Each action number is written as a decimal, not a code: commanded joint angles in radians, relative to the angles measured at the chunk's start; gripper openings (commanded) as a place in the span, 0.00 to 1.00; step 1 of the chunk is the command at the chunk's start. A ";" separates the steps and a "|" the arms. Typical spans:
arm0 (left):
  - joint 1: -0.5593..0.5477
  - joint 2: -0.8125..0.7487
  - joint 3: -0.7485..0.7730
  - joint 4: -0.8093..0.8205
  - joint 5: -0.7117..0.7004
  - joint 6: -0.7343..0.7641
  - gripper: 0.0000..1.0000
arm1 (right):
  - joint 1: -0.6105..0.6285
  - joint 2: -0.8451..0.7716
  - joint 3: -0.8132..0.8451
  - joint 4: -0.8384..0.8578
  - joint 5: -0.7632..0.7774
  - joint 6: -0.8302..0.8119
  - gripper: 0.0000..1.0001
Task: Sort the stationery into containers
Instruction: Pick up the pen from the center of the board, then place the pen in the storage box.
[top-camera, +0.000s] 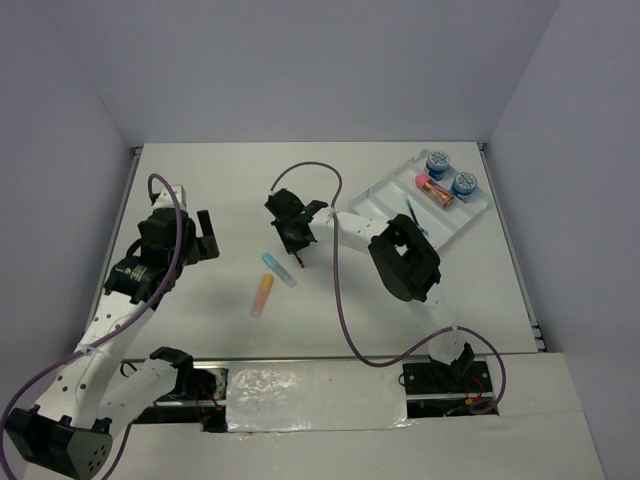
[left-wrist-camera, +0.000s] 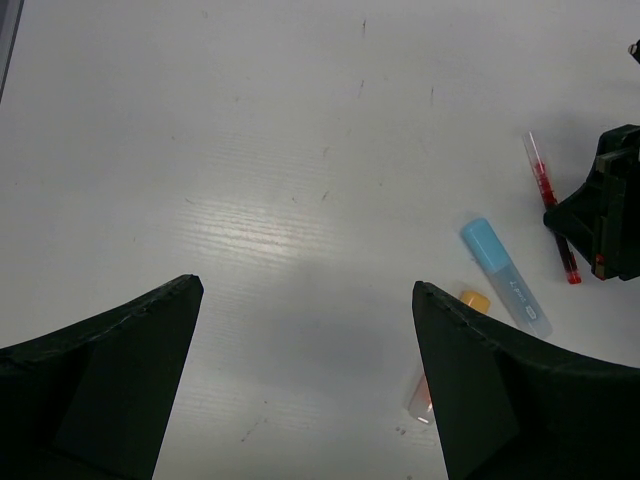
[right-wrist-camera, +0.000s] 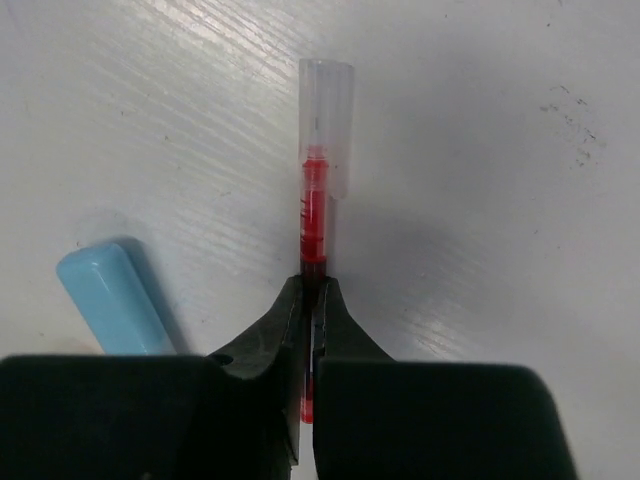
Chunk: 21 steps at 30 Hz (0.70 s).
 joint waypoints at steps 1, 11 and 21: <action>0.006 -0.016 0.005 0.018 -0.005 0.000 0.99 | 0.000 -0.064 -0.072 0.020 -0.028 -0.017 0.00; 0.005 -0.014 0.002 0.030 0.029 0.005 0.99 | -0.393 -0.423 -0.264 0.060 -0.054 -0.373 0.00; 0.005 0.012 0.003 0.030 0.032 0.008 0.99 | -0.674 -0.372 -0.219 0.019 -0.071 -0.558 0.00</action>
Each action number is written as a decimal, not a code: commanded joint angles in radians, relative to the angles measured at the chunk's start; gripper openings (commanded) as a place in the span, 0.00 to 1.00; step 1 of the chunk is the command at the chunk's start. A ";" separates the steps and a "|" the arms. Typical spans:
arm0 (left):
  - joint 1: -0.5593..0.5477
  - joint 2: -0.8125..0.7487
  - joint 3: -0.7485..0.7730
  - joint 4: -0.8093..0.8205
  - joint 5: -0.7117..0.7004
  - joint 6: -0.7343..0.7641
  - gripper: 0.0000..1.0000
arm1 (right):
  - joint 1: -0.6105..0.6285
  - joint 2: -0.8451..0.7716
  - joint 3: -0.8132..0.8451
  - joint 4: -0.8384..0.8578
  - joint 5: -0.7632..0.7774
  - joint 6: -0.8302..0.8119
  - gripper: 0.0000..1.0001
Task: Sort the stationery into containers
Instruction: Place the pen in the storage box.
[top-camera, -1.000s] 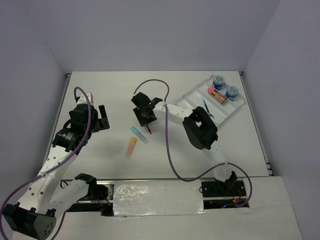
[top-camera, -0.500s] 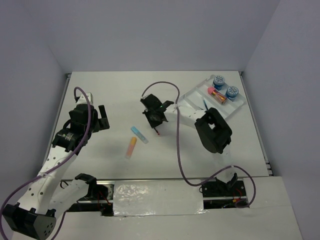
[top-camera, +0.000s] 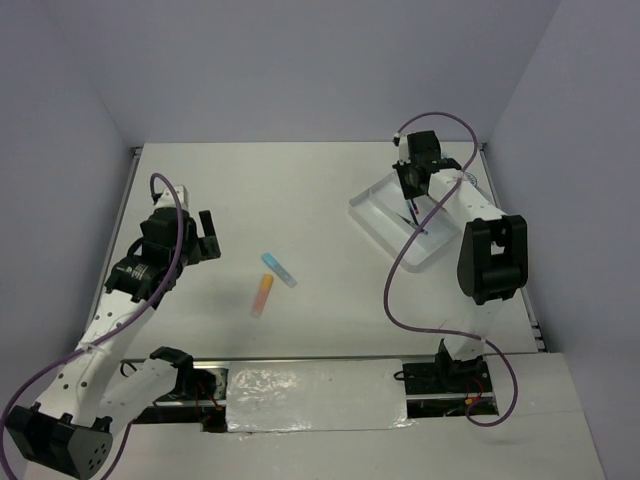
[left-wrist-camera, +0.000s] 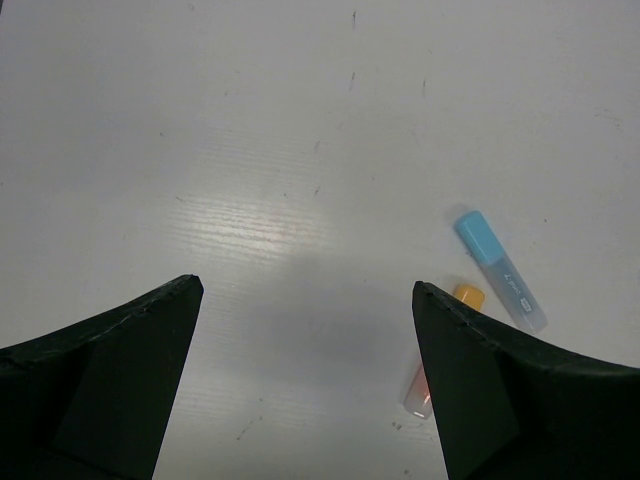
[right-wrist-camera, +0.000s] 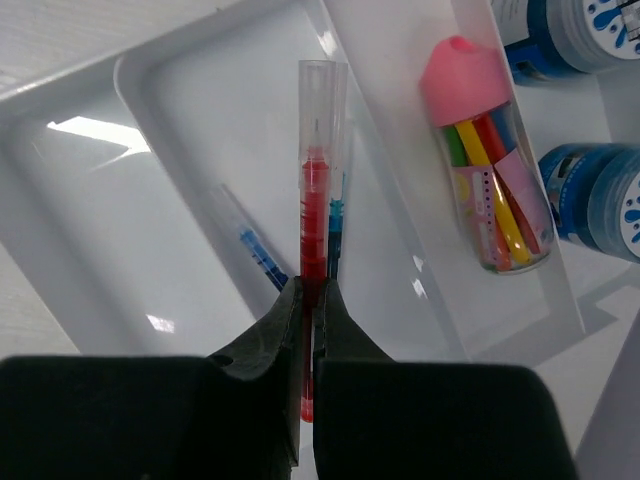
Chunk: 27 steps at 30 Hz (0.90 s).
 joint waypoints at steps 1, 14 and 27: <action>0.005 0.010 0.003 0.029 0.015 0.007 0.99 | -0.009 0.011 -0.005 0.005 -0.014 -0.081 0.00; 0.005 0.019 0.002 0.030 0.019 0.010 0.99 | -0.029 0.019 -0.013 -0.004 0.011 -0.088 0.46; 0.019 0.032 0.010 0.015 -0.029 -0.004 0.99 | 0.489 -0.298 -0.286 0.278 -0.068 0.219 1.00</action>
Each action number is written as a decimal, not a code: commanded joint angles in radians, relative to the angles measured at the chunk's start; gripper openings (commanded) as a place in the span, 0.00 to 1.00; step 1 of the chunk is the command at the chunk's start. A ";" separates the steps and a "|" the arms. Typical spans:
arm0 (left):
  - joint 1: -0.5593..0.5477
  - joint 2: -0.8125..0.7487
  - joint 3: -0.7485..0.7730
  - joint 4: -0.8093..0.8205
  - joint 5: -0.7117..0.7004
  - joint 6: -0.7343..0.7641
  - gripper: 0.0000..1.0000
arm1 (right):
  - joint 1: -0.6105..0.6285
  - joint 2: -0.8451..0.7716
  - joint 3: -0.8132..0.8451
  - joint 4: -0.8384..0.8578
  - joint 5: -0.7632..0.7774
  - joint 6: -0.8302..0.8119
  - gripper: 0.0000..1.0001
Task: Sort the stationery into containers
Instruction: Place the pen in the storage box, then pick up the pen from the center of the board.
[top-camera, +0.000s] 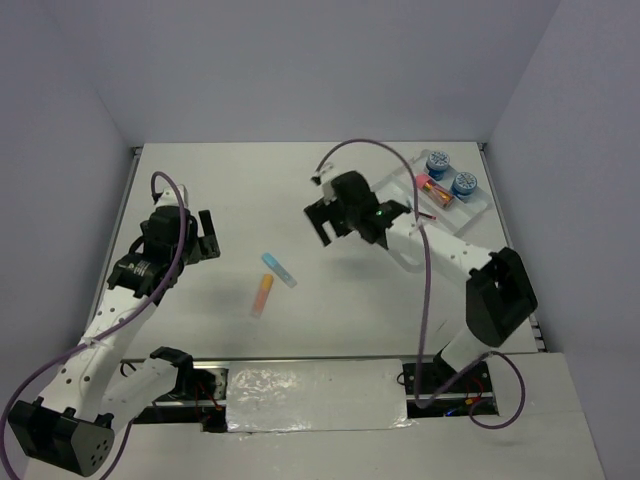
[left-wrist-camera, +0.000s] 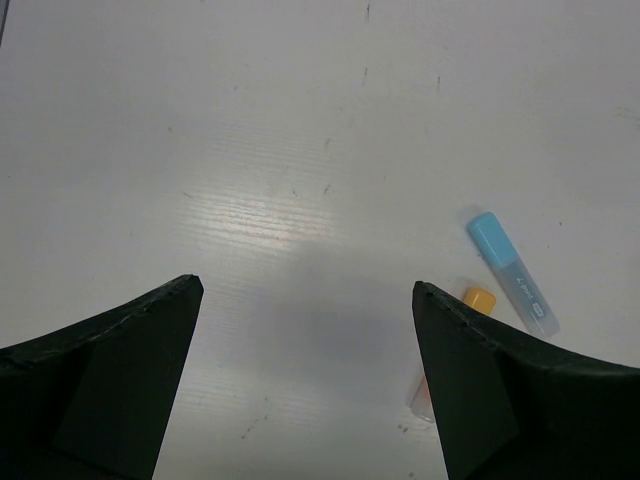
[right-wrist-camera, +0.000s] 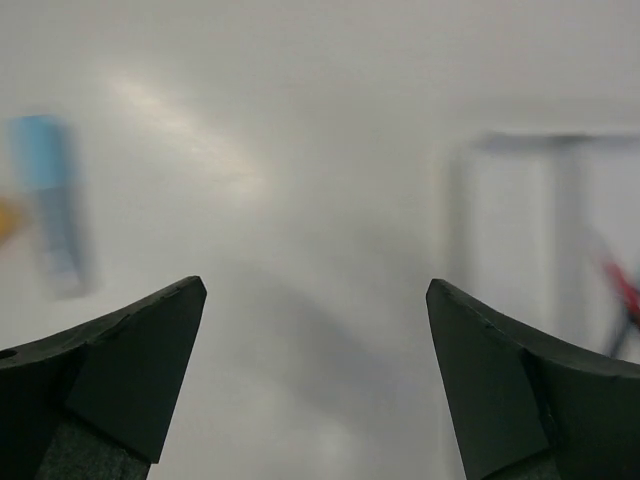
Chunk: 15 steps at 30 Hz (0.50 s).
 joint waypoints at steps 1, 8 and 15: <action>0.011 0.006 0.010 0.016 -0.031 -0.005 0.99 | 0.120 -0.116 -0.114 0.206 -0.237 0.177 1.00; 0.019 0.001 0.008 0.013 -0.039 -0.006 0.99 | 0.334 0.186 0.064 0.142 -0.130 0.235 0.69; 0.022 0.003 0.008 0.014 -0.033 -0.003 0.99 | 0.374 0.323 0.147 0.096 -0.109 0.258 0.63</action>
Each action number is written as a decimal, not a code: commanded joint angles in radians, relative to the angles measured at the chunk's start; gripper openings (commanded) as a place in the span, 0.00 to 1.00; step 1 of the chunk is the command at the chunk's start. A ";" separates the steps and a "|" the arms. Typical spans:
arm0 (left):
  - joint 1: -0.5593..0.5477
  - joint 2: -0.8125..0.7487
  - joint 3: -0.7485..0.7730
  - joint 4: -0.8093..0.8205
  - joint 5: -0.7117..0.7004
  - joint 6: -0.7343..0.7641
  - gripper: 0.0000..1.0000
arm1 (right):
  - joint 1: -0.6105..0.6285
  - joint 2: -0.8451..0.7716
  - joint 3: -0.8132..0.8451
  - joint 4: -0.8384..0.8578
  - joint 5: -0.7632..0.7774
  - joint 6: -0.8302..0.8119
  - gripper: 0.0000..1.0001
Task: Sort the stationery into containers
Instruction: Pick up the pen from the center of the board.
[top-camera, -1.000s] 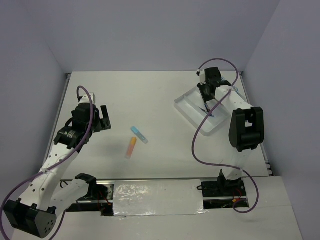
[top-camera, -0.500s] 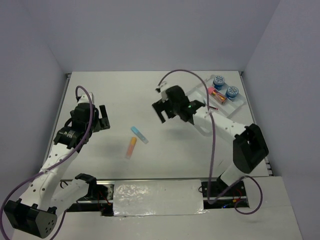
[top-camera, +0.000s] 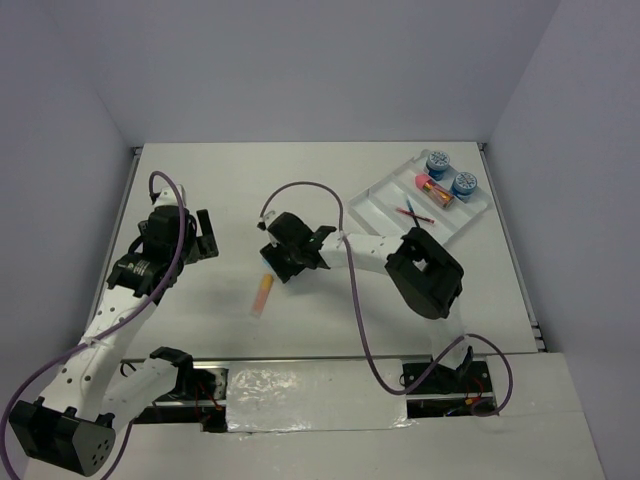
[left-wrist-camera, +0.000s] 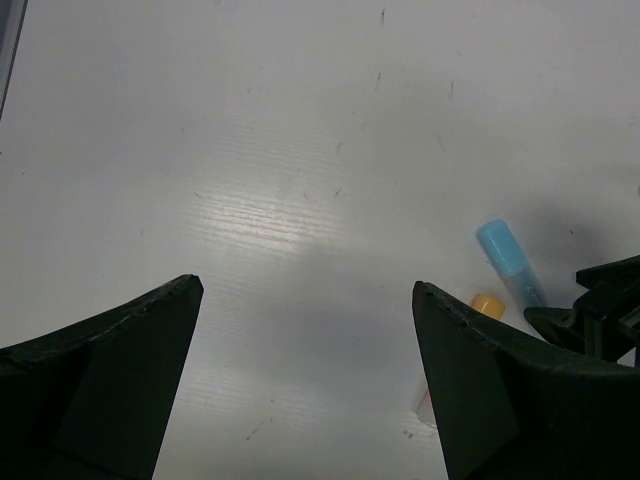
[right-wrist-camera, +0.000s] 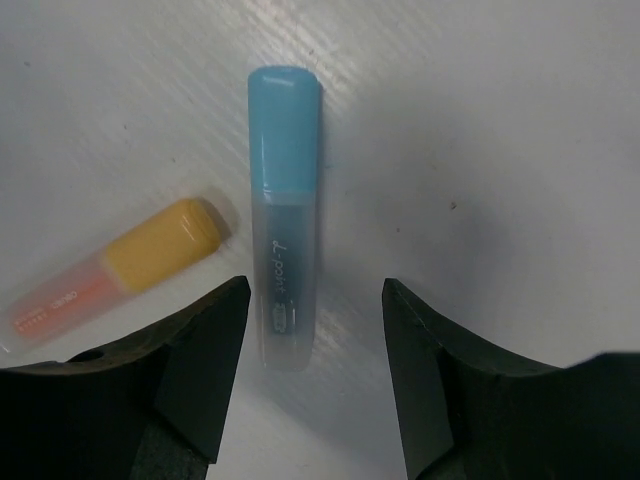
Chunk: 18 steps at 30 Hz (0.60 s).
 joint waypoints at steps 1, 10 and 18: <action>0.005 0.001 0.008 0.015 -0.012 -0.003 0.99 | 0.007 0.000 0.068 -0.014 0.012 0.020 0.63; 0.005 -0.005 0.010 0.017 -0.011 -0.001 0.99 | 0.030 0.103 0.151 -0.081 0.024 -0.024 0.58; 0.005 -0.008 0.008 0.018 -0.008 0.000 0.99 | 0.035 0.160 0.173 -0.118 0.048 -0.034 0.45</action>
